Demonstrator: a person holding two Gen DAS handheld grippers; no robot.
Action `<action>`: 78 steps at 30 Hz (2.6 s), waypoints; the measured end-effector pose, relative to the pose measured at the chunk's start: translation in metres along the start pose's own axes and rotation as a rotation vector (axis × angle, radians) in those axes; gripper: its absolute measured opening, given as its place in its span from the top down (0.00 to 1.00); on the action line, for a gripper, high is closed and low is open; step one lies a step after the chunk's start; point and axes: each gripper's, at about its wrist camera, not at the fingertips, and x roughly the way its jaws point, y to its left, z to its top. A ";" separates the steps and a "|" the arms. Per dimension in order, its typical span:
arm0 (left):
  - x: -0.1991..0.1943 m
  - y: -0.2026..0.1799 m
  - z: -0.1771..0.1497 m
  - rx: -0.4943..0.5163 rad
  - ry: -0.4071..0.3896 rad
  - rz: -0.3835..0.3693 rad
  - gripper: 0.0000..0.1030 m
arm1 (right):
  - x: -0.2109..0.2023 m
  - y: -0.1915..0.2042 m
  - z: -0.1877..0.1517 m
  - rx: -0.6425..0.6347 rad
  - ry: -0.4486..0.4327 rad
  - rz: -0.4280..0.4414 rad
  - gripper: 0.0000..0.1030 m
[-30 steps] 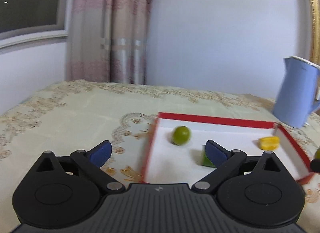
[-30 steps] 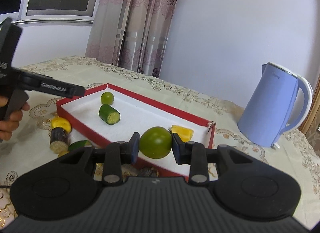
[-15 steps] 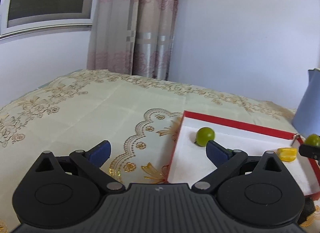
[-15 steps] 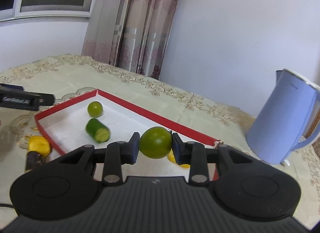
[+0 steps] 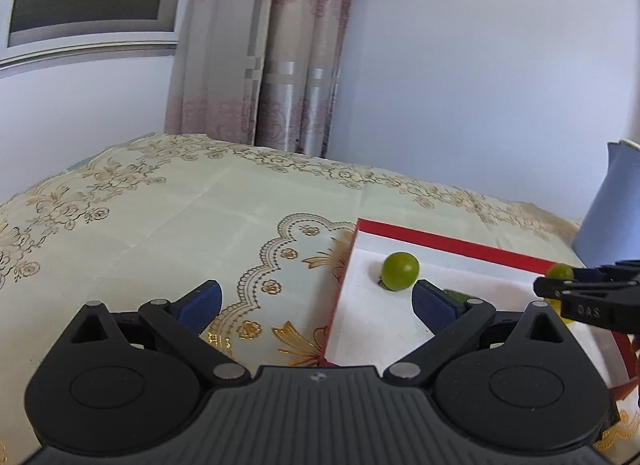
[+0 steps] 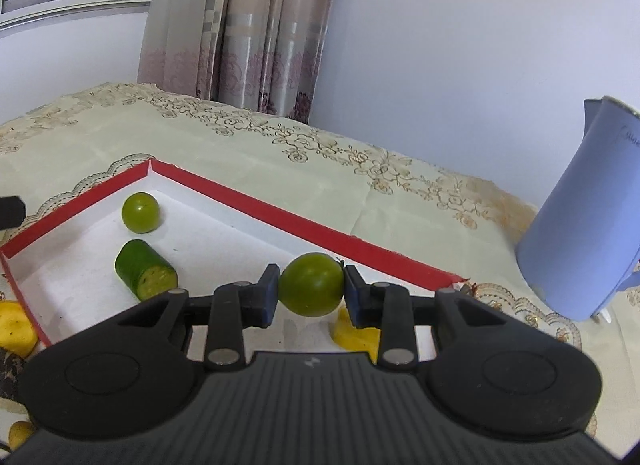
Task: Organize fruits
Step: 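Lower the green lime into the tray and open the right gripper, then grasp a dark eggplant chunk with the right gripper while the left approaches another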
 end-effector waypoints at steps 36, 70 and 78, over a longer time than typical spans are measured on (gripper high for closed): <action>-0.027 0.010 -0.004 -0.028 0.040 -0.076 0.01 | -0.156 0.005 -0.111 0.135 -0.157 -0.083 0.57; -0.063 -0.014 -0.062 0.296 0.052 -0.241 0.01 | -0.107 0.023 -0.109 0.088 -0.008 -0.010 0.67; -0.064 -0.017 -0.062 0.318 0.053 -0.265 0.01 | -0.116 0.023 -0.111 0.085 -0.015 -0.001 0.67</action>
